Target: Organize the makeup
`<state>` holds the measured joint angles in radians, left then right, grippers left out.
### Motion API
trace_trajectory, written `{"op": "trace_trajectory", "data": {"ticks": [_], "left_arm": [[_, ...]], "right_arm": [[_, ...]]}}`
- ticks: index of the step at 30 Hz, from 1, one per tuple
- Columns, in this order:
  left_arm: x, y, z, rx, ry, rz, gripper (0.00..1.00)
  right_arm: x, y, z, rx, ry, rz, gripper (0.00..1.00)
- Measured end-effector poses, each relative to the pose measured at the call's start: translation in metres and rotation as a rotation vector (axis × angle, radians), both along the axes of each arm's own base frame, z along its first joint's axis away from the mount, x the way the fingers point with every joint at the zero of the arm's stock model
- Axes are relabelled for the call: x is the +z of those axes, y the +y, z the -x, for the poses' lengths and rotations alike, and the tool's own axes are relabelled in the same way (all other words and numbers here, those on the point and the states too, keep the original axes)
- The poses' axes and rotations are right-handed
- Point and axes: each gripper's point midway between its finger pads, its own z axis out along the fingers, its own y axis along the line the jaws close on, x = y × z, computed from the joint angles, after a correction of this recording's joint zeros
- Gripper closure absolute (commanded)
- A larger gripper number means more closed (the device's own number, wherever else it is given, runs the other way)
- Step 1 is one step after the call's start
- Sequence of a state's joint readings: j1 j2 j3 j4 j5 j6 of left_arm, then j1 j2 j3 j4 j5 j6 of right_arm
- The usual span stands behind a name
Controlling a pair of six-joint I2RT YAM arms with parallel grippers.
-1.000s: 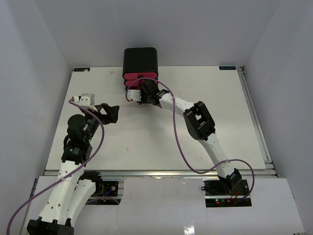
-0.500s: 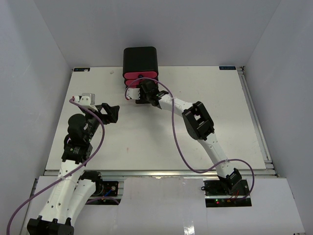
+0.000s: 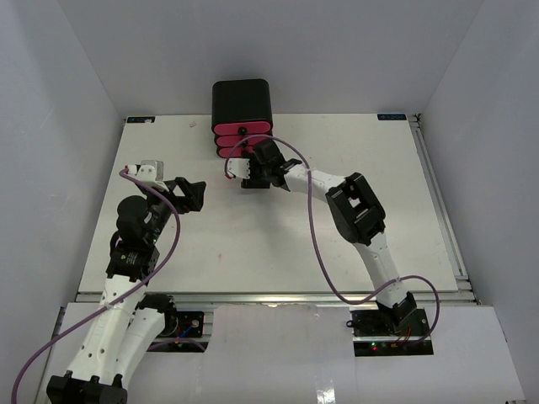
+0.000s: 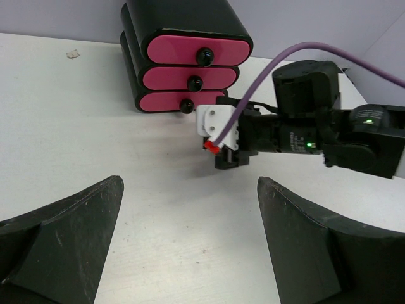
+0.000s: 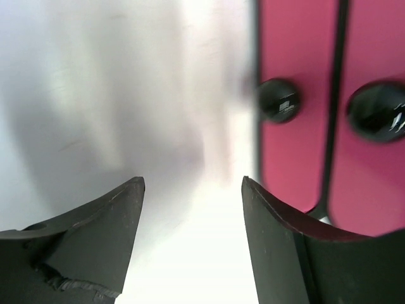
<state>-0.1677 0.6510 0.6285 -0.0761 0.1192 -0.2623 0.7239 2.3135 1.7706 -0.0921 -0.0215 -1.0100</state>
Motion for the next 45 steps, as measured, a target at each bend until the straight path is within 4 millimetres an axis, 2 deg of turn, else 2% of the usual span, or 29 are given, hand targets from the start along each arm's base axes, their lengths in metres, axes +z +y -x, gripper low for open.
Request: {"op": "trace_trajectory", "data": {"ticks": [2, 4, 8, 11, 12, 15, 17, 19, 22, 24, 30, 34, 38, 45], "left_arm": [[0.0, -0.001, 0.0, -0.005, 0.001, 0.0, 0.02], [-0.002, -0.005, 0.0, -0.026, 0.006, 0.0, 0.02], [-0.009, -0.022, -0.001, -0.124, 0.032, 0.005, 0.02], [-0.019, -0.038, -0.001, -0.216, 0.074, 0.024, 0.02], [-0.023, -0.043, -0.002, -0.243, 0.089, 0.034, 0.02], [-0.031, -0.056, -0.001, -0.312, 0.129, 0.061, 0.02], [-0.035, -0.065, -0.001, -0.352, 0.149, 0.073, 0.02], [-0.038, -0.075, 0.001, -0.394, 0.174, 0.081, 0.02], [-0.038, -0.089, -0.002, -0.438, 0.207, 0.083, 0.02], [-0.038, -0.098, -0.005, -0.46, 0.234, 0.08, 0.02], [-0.036, -0.116, -0.005, -0.506, 0.263, 0.057, 0.02], [-0.03, -0.116, 0.002, -0.512, 0.236, 0.04, 0.02], [-0.026, -0.108, 0.015, -0.496, 0.187, 0.024, 0.02], [-0.016, -0.095, 0.031, -0.464, 0.113, 0.007, 0.02]], "right_arm": [[0.009, 0.0, 0.022, 0.026, 0.093, -0.026, 0.27], [0.026, 0.001, 0.044, 0.052, 0.175, -0.065, 0.25], [0.077, -0.002, 0.088, 0.091, 0.303, -0.175, 0.2], [0.118, -0.017, 0.121, 0.099, 0.388, -0.273, 0.16], [0.132, -0.027, 0.128, 0.091, 0.418, -0.311, 0.14], [0.173, -0.068, 0.129, 0.031, 0.457, -0.425, 0.07], [0.194, -0.109, 0.117, -0.044, 0.447, -0.508, 0.04], [0.206, -0.161, 0.106, -0.146, 0.432, -0.582, 0.07], [0.211, -0.239, 0.102, -0.328, 0.424, -0.684, 0.1], [0.21, -0.283, 0.105, -0.439, 0.424, -0.751, 0.1], [0.186, -0.361, 0.145, -0.675, 0.459, -0.92, 0.1], [0.169, -0.39, 0.156, -0.833, 0.461, -0.976, 0.1], [0.154, -0.403, 0.168, -0.906, 0.469, -1.007, 0.1], [0.16, -0.416, 0.176, -0.955, 0.389, -1.029, 0.1]]}}
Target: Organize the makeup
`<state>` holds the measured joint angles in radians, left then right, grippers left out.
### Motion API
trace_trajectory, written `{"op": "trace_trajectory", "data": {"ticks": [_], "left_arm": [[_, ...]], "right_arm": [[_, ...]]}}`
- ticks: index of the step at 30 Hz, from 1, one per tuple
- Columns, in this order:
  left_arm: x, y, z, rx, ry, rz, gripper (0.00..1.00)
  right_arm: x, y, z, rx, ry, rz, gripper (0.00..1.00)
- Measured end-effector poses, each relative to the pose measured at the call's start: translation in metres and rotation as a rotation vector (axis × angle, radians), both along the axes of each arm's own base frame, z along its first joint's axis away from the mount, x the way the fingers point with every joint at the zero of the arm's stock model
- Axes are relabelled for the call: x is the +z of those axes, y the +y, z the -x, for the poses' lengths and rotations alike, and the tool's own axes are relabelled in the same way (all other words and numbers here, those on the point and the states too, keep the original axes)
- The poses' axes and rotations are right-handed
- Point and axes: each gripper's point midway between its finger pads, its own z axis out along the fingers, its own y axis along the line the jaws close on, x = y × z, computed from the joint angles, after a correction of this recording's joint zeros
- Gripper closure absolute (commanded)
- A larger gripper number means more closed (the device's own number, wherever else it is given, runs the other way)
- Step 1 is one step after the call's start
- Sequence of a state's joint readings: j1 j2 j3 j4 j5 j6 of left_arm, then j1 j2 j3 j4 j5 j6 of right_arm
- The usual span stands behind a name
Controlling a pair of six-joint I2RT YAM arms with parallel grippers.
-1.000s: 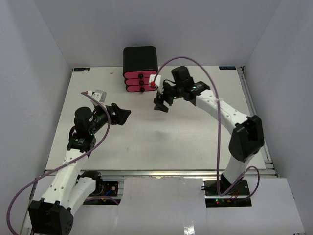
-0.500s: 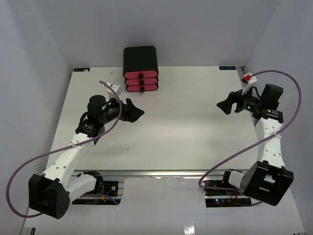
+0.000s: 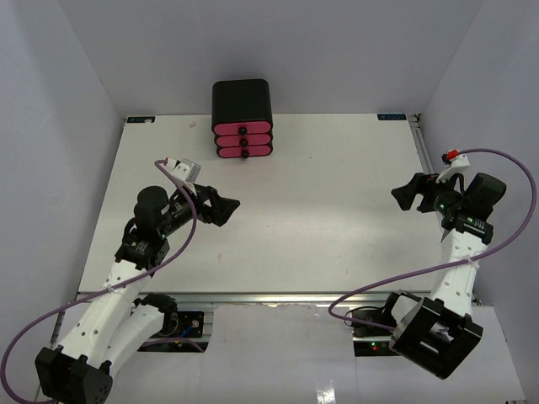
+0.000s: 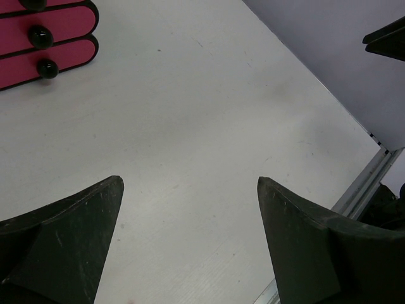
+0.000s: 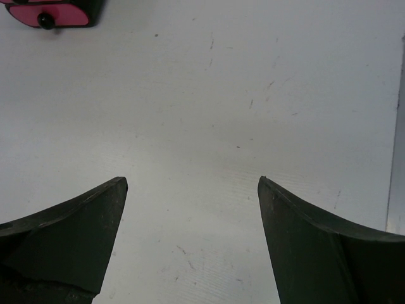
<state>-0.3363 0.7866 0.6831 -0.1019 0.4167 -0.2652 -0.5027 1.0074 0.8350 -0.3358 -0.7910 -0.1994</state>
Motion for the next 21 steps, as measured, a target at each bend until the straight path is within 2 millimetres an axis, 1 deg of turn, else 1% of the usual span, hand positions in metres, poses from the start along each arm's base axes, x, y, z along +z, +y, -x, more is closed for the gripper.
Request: {"op": "trace_trajectory", "data": {"ticks": [4, 12, 16, 21], "left_arm": [[0.004, 0.004, 0.001, 0.015, -0.023, -0.003, 0.02], [0.001, 0.006, -0.001, 0.034, -0.02, -0.016, 0.02], [0.001, 0.007, -0.002, 0.04, -0.022, -0.02, 0.02], [-0.001, 0.008, -0.002, 0.044, -0.017, -0.023, 0.02]], "right_arm": [[0.003, -0.013, 0.003, -0.075, -0.025, 0.006, 0.1], [0.004, -0.03, 0.0, -0.167, -0.022, 0.009, 0.1], [0.003, -0.046, 0.0, -0.251, -0.012, 0.04, 0.1], [0.008, -0.054, 0.003, -0.291, -0.027, 0.063, 0.1]]}}
